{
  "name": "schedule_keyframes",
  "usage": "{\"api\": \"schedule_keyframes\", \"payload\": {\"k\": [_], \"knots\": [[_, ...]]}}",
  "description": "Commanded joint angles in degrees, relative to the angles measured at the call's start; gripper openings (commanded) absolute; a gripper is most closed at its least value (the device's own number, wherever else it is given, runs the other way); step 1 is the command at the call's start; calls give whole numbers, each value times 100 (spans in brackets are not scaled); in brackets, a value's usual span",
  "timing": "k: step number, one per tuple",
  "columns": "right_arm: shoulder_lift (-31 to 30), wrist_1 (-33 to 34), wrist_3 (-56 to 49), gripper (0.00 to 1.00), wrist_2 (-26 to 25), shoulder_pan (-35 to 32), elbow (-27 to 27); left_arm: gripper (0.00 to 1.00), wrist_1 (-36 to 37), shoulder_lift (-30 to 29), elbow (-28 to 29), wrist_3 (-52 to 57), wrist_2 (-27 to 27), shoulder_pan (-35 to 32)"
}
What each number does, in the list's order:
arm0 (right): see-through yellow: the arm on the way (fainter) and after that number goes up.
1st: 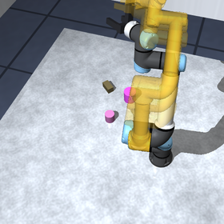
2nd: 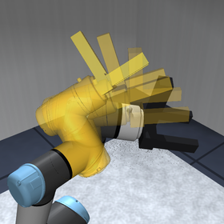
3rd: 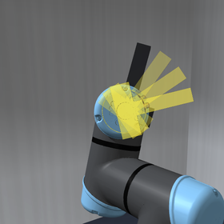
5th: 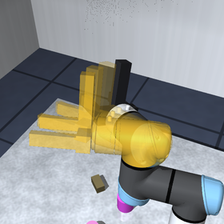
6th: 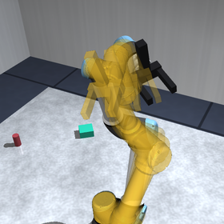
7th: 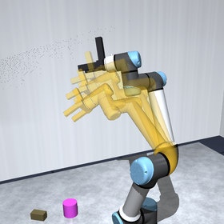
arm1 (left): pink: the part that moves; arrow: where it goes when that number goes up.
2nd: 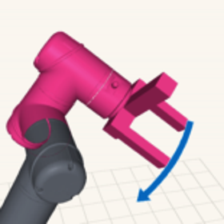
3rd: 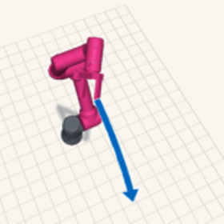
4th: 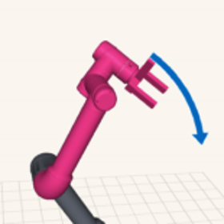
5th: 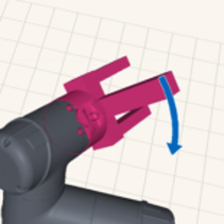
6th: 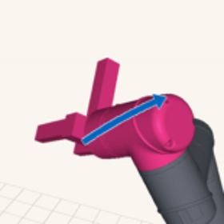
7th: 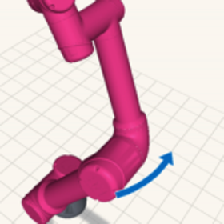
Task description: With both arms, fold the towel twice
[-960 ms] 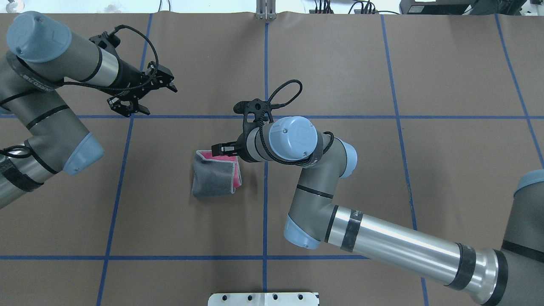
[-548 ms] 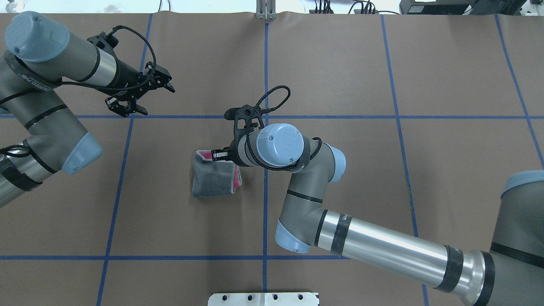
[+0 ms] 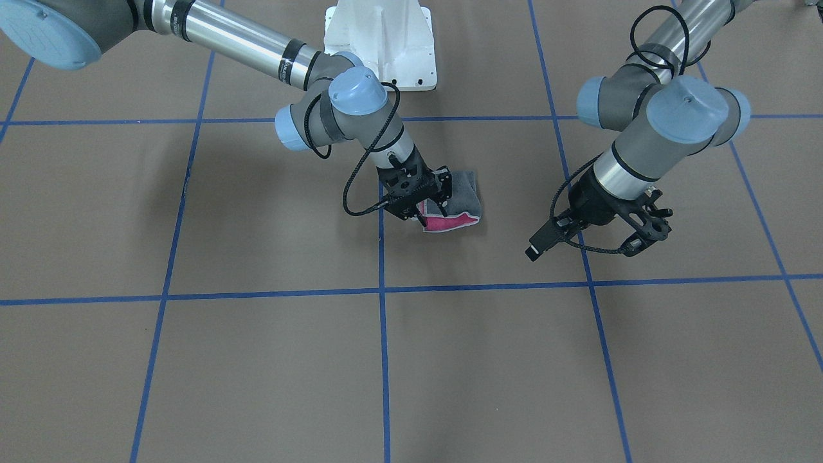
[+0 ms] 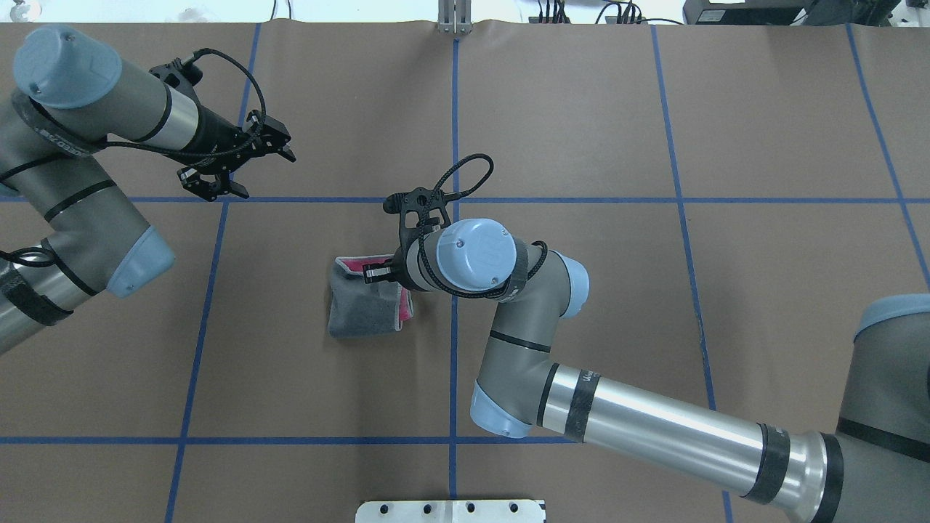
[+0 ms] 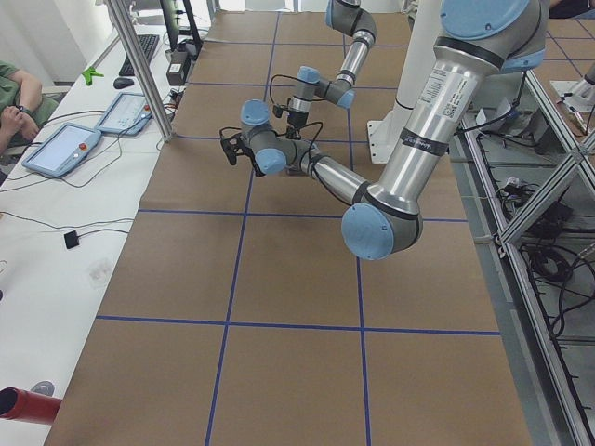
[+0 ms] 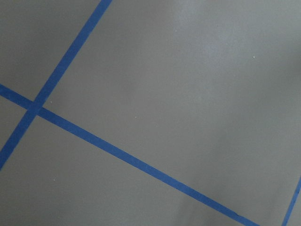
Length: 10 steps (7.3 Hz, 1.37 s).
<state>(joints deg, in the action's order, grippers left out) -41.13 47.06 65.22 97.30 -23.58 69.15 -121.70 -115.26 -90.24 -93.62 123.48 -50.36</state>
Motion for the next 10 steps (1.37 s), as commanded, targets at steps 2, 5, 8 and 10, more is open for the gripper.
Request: {"api": "schedule_keyframes", "payload": {"k": [2,5,8,10], "knots": [[-18,-4,-18,37,0,29,2,100,6,3,7,10,0,-9],[-45,-13,-18,1,0,21,11,100,23,-6,7,10,0,-26],[-45,-48,-26,0,8,-110,46,100,32,-6,7,10,0,-70],[-45,-57,-18,0,26,-312,81,100,32,-23,7,10,0,-70]]}}
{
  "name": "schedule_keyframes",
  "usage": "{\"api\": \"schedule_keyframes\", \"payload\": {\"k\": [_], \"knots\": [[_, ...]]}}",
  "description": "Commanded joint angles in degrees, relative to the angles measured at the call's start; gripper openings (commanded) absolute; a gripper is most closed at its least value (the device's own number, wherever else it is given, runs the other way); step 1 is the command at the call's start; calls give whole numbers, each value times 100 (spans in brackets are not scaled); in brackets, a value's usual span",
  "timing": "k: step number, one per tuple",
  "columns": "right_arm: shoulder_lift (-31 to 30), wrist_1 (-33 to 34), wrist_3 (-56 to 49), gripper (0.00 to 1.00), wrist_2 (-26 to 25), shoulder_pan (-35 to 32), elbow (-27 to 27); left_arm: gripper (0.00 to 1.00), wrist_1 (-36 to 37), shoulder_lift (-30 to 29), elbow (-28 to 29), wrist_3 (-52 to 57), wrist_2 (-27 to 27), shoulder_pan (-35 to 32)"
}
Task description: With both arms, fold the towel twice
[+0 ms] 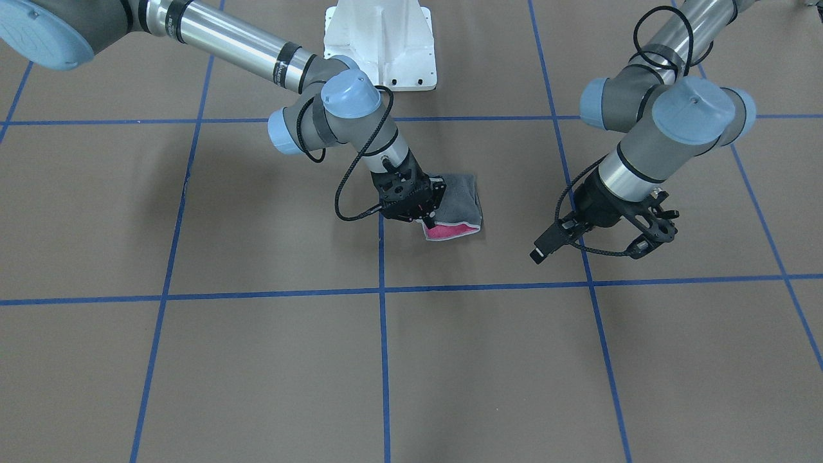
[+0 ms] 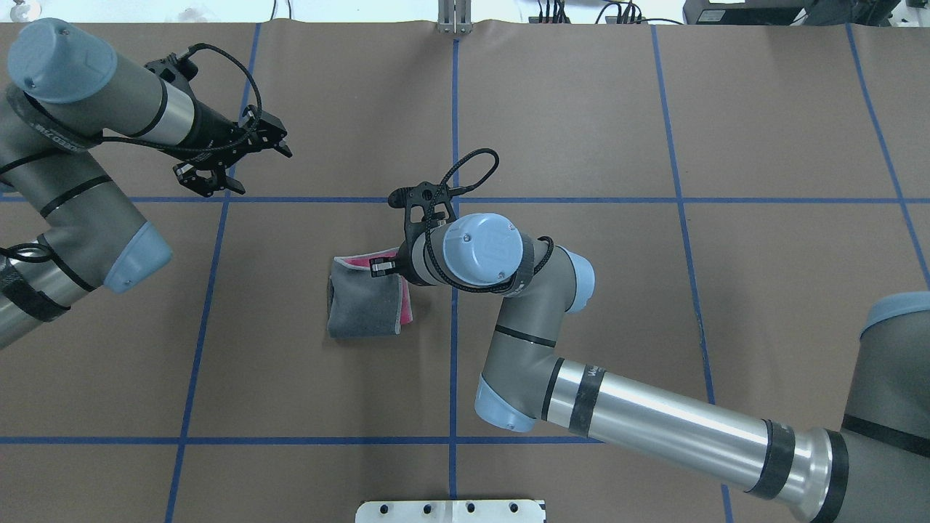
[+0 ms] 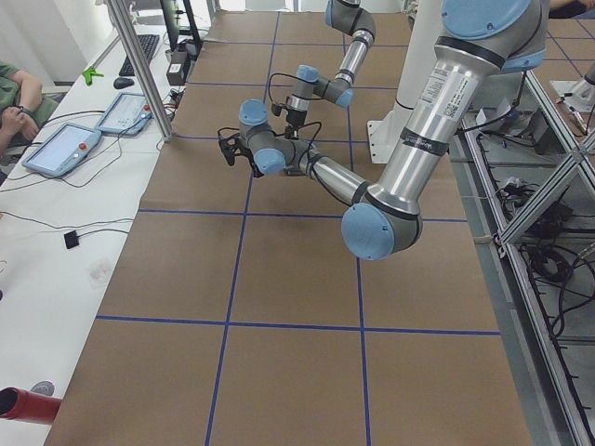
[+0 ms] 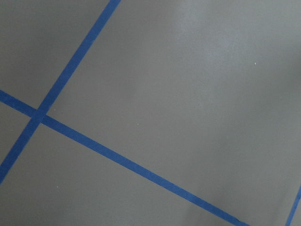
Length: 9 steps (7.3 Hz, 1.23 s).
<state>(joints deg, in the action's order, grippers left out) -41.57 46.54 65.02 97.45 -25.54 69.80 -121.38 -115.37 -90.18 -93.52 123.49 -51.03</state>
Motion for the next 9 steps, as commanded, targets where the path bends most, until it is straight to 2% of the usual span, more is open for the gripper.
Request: {"api": "schedule_keyframes", "payload": {"k": [1,5,6,7,8,9], "knots": [[-9,-5,-7,0,2,-135,8,100,9,-38,0,0,9,-4],[-220,-14,-191,0,63,-495,-10,100,27,-64,0,-9,9,5],[-202,-14,-183,5,64,-496,-10,100,27,-64,0,-9,9,5],[-194,-14,-139,93,64,-496,-10,100,18,-56,0,-9,9,5],[-159,-23,88,99,64,-504,25,100,18,-56,0,0,9,5],[-132,12,290,99,142,-583,78,100,0,-47,-52,0,9,-4]]}}
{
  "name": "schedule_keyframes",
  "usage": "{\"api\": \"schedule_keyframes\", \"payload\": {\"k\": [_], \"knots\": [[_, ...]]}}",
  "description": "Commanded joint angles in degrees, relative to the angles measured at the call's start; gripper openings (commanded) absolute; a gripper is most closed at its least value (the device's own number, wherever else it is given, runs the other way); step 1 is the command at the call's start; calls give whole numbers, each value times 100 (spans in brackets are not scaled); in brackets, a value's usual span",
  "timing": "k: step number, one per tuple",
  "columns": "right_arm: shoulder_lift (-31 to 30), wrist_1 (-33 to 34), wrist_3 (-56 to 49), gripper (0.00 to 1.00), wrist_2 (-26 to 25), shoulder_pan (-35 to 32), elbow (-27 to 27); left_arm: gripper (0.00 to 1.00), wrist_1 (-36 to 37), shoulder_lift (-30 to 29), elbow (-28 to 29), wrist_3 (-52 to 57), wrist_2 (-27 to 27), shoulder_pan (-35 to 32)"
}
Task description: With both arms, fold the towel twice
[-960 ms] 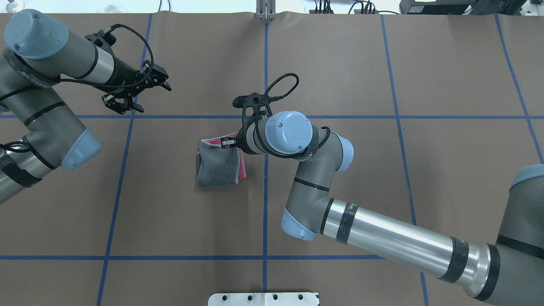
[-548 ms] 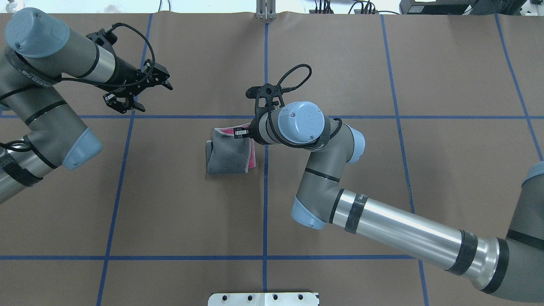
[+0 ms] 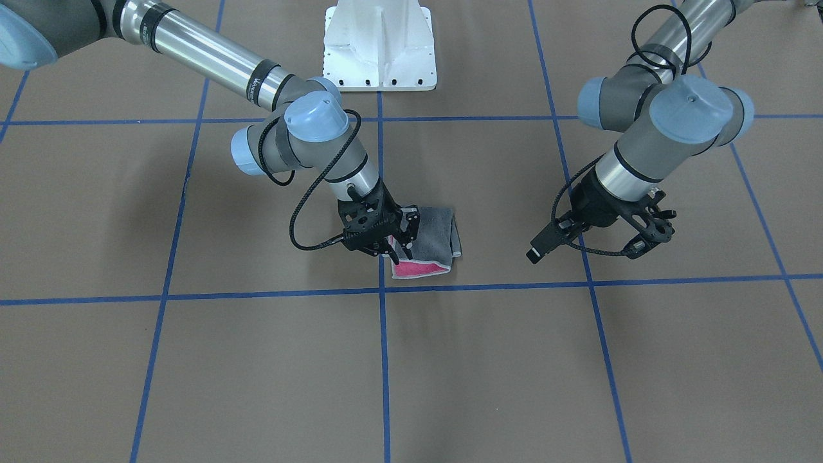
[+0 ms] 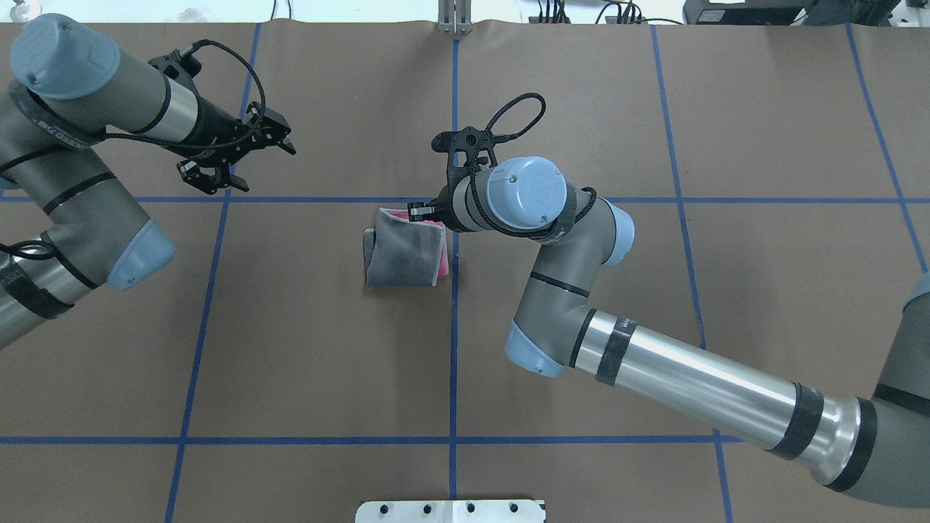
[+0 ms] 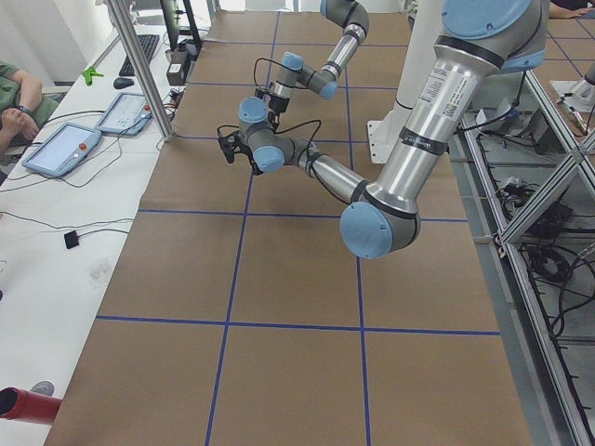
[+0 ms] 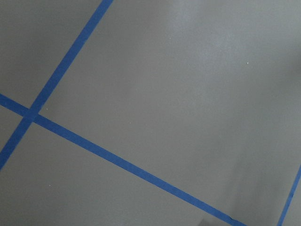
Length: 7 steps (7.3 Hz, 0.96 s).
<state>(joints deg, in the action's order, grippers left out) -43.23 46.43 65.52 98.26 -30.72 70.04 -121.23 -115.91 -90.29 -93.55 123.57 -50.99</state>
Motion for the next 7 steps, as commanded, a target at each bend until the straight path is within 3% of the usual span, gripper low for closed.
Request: {"api": "schedule_keyframes", "payload": {"k": [1,3,4,7], "knots": [[34,94,251,99,427,-309,106,100,-23,34,-85,30,26,-103],[-35,952,67,99,1409,-1124,447,100,-15,217,-103,1095,481,-750],[-332,1261,-456,99,1989,-1712,597,100,3,479,-33,2407,779,-1276],[-1342,3497,-3527,99,2417,-3006,1404,100,940,1219,-6,5934,800,-2508]]}}
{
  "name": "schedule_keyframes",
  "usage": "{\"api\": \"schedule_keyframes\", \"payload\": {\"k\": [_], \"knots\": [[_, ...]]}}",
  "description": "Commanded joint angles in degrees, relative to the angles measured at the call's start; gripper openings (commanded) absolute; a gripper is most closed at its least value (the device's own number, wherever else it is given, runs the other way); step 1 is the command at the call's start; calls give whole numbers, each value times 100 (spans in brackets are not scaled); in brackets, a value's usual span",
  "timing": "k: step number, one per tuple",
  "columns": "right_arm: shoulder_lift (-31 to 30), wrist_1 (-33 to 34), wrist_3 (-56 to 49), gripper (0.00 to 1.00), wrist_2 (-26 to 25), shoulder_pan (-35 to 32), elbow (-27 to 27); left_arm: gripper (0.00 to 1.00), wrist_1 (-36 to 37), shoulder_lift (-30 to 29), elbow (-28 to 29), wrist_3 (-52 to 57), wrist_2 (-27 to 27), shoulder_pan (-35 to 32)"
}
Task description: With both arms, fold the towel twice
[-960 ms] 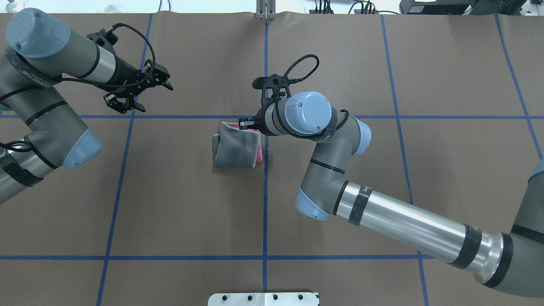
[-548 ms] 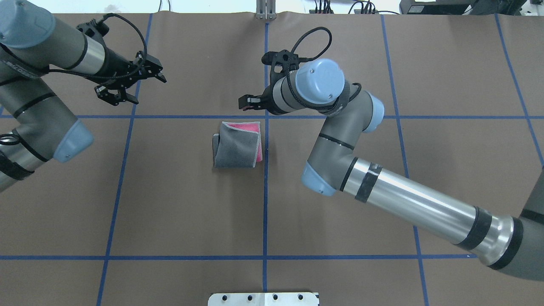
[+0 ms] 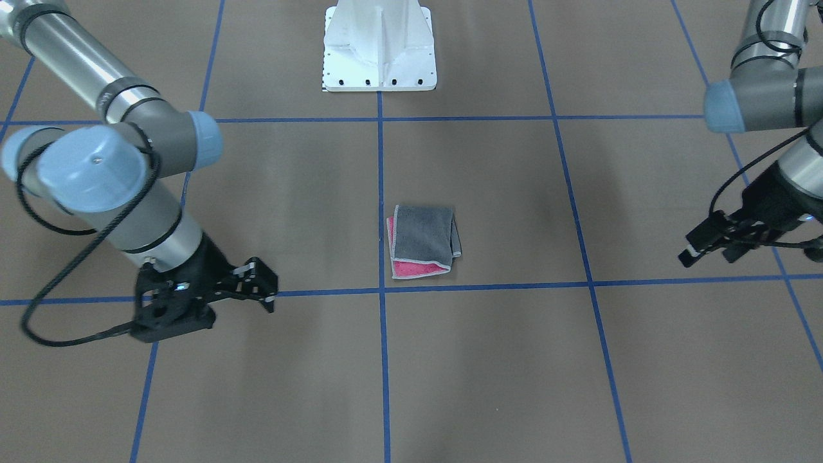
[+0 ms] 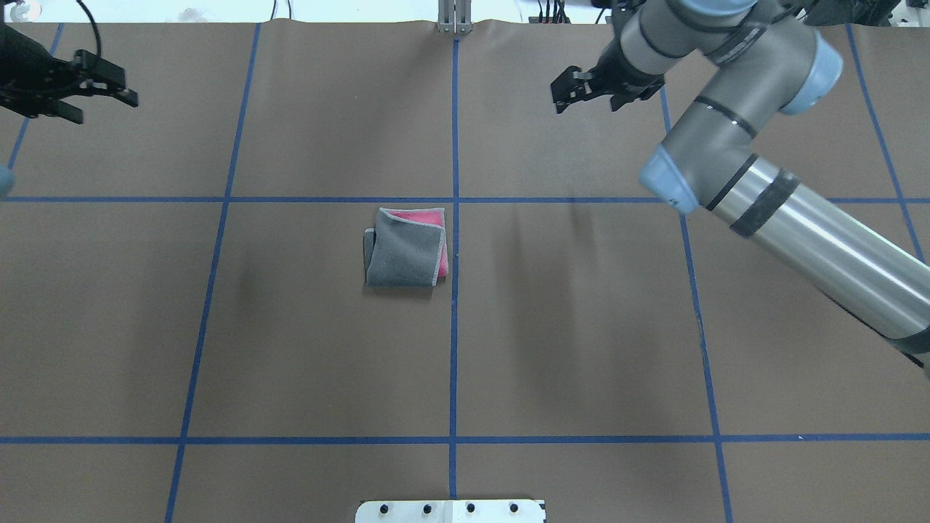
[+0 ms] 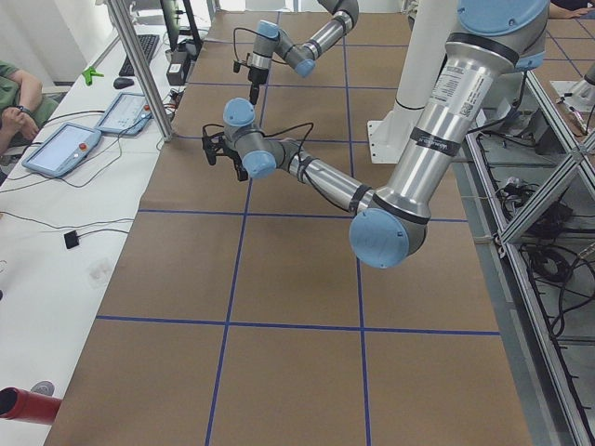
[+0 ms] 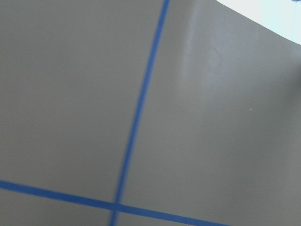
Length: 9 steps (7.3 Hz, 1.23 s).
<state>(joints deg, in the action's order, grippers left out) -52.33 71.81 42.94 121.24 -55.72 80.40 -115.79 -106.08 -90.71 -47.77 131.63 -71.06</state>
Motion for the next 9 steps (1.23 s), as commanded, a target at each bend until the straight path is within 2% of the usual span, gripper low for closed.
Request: {"api": "schedule_keyframes", "payload": {"k": [1,2,3,5,6,7,8,9], "knots": [[-889,1332,-2210,99,180,-963,563,100,843,316,80,2332,-110,-827],[-1372,1345,-2977,99,250,-1454,548,100,1283,343,71,3082,-224,-1031],[-1733,1336,-3176,99,764,-1886,539,100,1348,604,19,3925,-173,-1381],[-2148,1292,-3240,99,709,-2188,600,100,1358,790,10,5089,-164,-1831],[-2559,1283,-3248,99,743,-2398,670,100,1306,1087,-8,5172,-199,-1867],[-2876,944,-3318,99,743,-2478,697,100,1140,1325,88,5172,-208,-1842],[-3062,854,-3319,99,917,-2592,697,100,981,1432,420,5181,-208,-1850],[-3151,983,-3319,99,1293,-2898,723,100,936,1520,475,5173,-199,-1842]]}}
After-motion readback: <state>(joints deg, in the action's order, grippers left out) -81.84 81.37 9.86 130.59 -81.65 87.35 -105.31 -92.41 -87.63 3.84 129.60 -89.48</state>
